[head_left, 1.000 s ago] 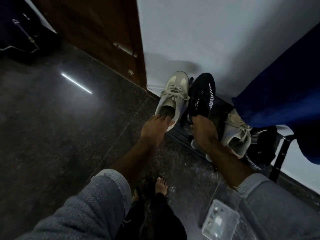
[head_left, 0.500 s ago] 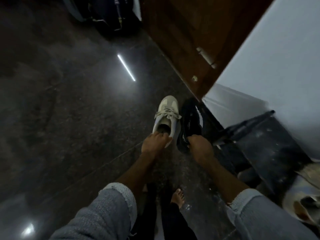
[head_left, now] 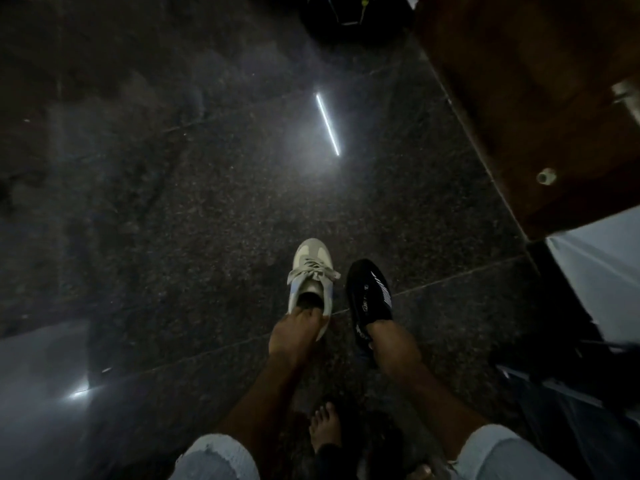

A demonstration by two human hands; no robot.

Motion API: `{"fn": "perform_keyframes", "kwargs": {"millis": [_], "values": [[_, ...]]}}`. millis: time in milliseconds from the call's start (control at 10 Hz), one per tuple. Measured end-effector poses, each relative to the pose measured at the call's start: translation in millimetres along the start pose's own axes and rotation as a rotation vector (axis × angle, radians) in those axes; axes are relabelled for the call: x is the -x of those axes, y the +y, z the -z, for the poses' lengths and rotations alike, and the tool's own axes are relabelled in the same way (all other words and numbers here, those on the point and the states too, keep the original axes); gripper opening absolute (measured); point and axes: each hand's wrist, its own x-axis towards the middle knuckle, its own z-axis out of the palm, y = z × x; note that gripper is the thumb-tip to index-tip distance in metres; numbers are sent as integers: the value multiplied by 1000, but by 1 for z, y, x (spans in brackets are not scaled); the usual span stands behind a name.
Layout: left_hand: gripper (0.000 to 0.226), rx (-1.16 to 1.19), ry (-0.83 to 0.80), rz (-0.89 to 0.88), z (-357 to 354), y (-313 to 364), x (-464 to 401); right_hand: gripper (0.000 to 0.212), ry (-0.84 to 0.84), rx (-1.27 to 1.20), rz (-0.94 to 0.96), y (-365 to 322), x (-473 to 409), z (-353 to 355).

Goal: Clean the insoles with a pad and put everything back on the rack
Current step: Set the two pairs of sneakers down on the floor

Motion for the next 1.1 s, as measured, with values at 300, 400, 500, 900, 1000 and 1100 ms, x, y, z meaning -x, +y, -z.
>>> {"fn": "perform_keyframes", "kwargs": {"millis": [300,400,500,900,1000,1100], "values": [[21,78,33,76,-79,-41,-94,22,-159,-10,69,-9,-140,-73],[23,82,26,76,-92,-42,-113,23,-189,3,90,-8,-160,-90],[30,57,-26,76,-97,-38,-116,23,-72,-75,64,-2,-152,-102],[41,-80,29,4,-49,9,-75,27,-95,-80,48,19,-94,-49],[33,-48,48,-51,-16,44,-53,18,115,-110,127,35,-55,-26],[31,-21,32,-107,21,86,-29,9,268,-206,123,59,-12,8]]}}
